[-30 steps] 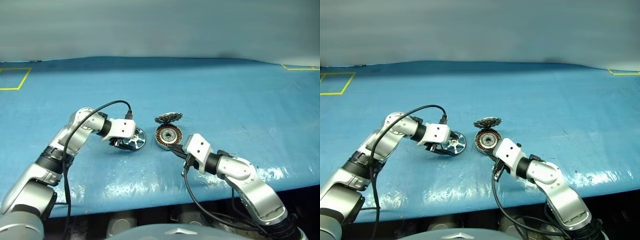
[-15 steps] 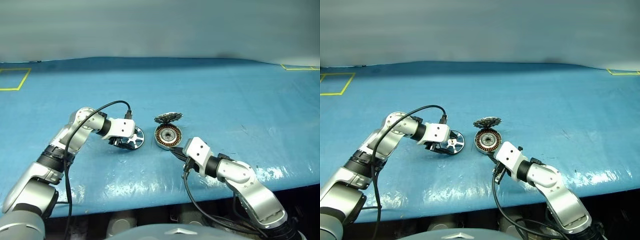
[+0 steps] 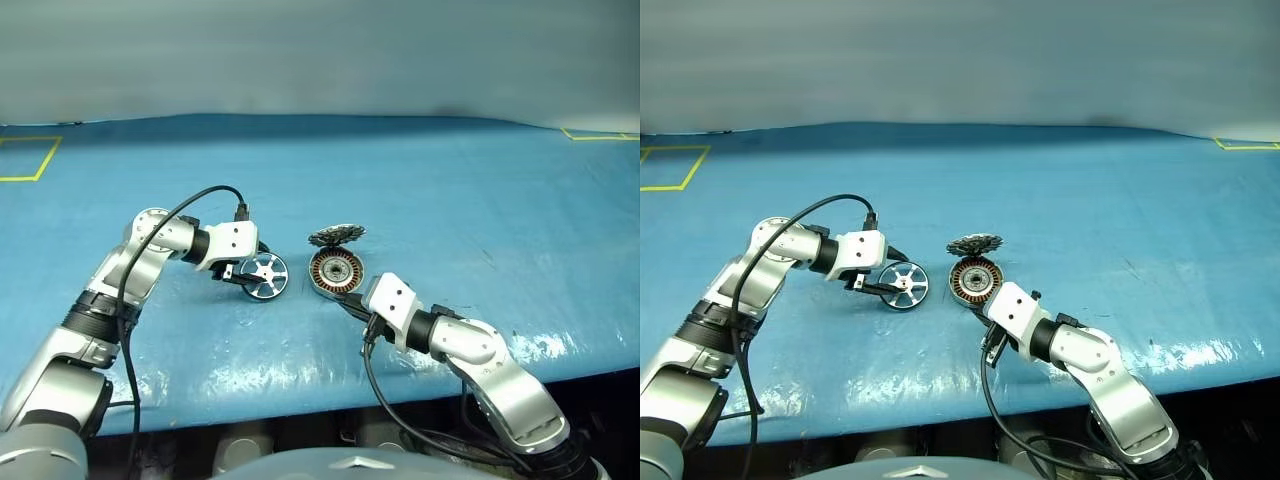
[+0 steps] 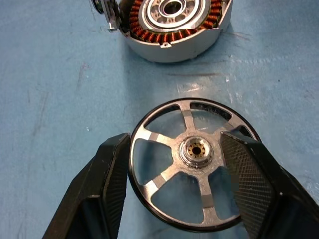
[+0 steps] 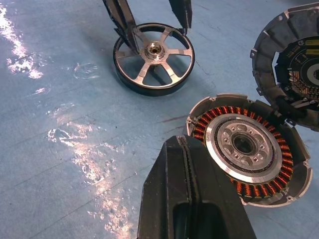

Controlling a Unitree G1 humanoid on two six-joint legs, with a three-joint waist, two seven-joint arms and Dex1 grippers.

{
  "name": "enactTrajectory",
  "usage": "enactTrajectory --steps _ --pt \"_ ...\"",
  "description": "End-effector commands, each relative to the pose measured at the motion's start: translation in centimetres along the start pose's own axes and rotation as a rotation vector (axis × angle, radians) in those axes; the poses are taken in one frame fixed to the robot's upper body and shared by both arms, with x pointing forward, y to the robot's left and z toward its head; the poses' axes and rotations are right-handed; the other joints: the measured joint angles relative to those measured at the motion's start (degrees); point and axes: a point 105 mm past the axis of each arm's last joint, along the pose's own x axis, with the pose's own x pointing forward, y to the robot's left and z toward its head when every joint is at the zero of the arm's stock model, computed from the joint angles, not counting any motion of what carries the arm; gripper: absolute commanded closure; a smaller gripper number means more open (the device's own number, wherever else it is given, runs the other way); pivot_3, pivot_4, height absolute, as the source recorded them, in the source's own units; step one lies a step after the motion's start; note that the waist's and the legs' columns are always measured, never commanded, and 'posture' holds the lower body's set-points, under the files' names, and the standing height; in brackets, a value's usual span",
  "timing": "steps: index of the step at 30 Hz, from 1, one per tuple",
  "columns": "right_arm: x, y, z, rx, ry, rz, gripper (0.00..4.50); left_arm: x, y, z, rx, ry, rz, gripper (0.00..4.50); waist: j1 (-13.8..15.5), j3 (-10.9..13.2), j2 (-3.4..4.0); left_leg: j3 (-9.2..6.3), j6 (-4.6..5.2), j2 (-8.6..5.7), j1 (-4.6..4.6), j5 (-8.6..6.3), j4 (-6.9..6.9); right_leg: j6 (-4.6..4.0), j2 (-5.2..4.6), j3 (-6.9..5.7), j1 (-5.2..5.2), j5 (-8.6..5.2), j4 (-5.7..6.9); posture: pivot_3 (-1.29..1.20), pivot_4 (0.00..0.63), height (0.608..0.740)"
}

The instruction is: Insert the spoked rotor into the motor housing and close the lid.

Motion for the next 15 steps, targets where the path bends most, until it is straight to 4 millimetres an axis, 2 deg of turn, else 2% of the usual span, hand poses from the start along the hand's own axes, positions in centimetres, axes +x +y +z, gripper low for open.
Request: enactTrajectory --steps 1,8,15 --pt "-0.13 -0.07 0.61 -0.029 -0.022 0.001 4.50 0.12 -0.43 0.49 0.053 0.026 -0.020 1.47 0.1 0.0 0.00 0.00 0.00 0.00 0.00 0.00 0.00 0.00 0.00 0.00 0.00 0.00 0.00 0.00 0.150 0.740" --pt "-0.21 -0.02 0.02 -0.029 0.000 -0.010 4.50 0.51 -0.42 0.44 -0.004 0.003 -0.010 1.47 0.1 0.0 0.00 0.00 0.00 0.00 0.01 0.00 0.01 0.00 0.00 0.00 0.01 0.00 0.02 0.00 0.150 0.740" --pt "-0.21 0.19 -0.37 -0.035 0.018 -0.011 4.50 1.04 -0.73 -0.44 -0.027 0.032 -0.020 1.47 0.1 0.0 0.00 0.00 0.00 0.00 0.02 0.00 0.02 0.00 0.00 0.01 0.01 0.00 0.02 0.00 0.150 0.740"
